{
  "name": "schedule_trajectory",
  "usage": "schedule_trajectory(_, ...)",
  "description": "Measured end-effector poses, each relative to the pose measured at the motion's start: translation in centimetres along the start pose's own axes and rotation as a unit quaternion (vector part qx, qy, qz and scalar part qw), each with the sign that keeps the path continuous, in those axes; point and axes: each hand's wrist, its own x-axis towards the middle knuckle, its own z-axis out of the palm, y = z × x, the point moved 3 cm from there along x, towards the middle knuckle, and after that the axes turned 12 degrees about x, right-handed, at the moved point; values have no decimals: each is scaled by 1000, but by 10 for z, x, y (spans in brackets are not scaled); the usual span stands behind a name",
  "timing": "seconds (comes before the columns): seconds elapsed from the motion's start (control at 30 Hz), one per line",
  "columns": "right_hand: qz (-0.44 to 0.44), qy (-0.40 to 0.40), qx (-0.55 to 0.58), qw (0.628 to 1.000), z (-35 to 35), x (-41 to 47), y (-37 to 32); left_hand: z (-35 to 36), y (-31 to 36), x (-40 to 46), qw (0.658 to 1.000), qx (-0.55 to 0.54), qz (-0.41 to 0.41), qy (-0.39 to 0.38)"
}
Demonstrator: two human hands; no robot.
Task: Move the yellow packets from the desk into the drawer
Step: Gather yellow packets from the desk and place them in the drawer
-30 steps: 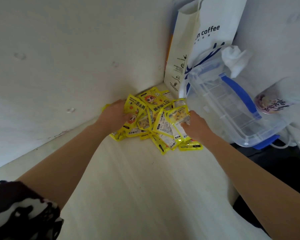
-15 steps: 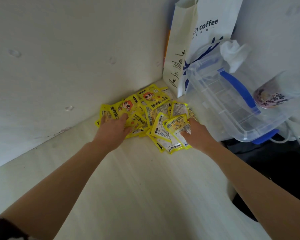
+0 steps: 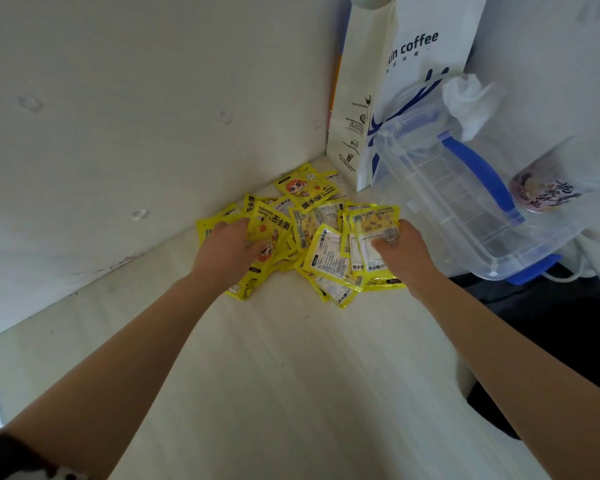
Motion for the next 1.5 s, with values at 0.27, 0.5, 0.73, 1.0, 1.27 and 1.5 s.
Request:
schedule_trajectory(0.27,18,4,-28,999,23,13,5,10,2,3,995,84,43,-9)
schedule_trajectory(0.5,-19,-7,-69,997,31,9,1,12,3,-17,992,66,90,54)
schedule_trajectory(0.73,7,3,8,1000,20,10,3,4,4,-30,997,10,42,63)
schedule_trajectory(1.0,-33,46,-13,998,13,-4,6,0,-9,-47,985,-143,-81,46)
schedule_trajectory(1.27,-76,65,-16,995,8,-25,15,23,-20,-91,868,-447,-206,-62)
schedule_trajectory(1.5,-65,86,-11,994,-3,-52,34,52,-21,-142,806,-534,-240,-87)
